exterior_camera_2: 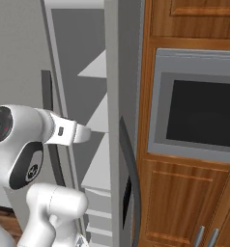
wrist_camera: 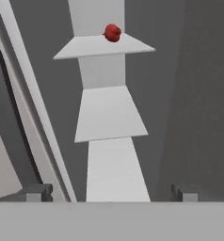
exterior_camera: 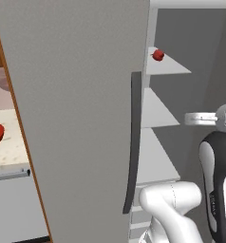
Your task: Take the carrot, peach, and bell pepper from the freezer and place them in the bowl on the counter.
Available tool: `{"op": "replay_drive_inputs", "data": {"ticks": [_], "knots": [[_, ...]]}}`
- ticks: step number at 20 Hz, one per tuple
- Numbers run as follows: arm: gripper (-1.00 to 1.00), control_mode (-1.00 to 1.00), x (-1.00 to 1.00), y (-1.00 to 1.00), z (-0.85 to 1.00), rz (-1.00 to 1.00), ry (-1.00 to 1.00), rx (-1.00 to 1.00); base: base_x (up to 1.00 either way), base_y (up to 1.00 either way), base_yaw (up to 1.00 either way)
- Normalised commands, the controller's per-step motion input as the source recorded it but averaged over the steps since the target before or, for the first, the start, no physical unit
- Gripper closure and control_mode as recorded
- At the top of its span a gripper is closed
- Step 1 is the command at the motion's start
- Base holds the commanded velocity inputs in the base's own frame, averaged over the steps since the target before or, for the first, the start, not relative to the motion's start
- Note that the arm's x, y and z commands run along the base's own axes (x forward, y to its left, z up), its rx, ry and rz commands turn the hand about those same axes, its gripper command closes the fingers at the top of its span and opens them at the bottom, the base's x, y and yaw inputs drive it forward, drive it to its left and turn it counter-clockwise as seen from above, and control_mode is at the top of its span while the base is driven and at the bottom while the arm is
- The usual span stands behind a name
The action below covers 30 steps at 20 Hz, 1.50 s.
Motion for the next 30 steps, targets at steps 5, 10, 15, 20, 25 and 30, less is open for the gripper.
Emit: {"op": "replay_drive_inputs", "data": {"ticks": [5,10,15,20,25,30], "knots": [[-1.0,-1.0,0.57,0.0,0.34,0.0,0.0,0.0,0.0,0.0,0.0],[-1.0,-1.0,0.24,0.0,0.2,0.0,-0.05,-0.01,0.0,0.0,0.0],[-1.0,-1.0,0.02,-0.04,0.21,0.0,-0.16,-0.02,0.0,0.0,0.0],[-1.0,-1.0,0.25,-0.07,0.24,0.0,-0.12,-0.01,0.0,0.0,0.0],[-1.0,-1.0,0.4,0.0,0.36,0.0,-0.01,-0.03,0.0,0.0,0.0],[-1.0,-1.0,0.52,0.02,0.27,-0.02,0.01,-0.06,0.0,0.0,0.0]]}}
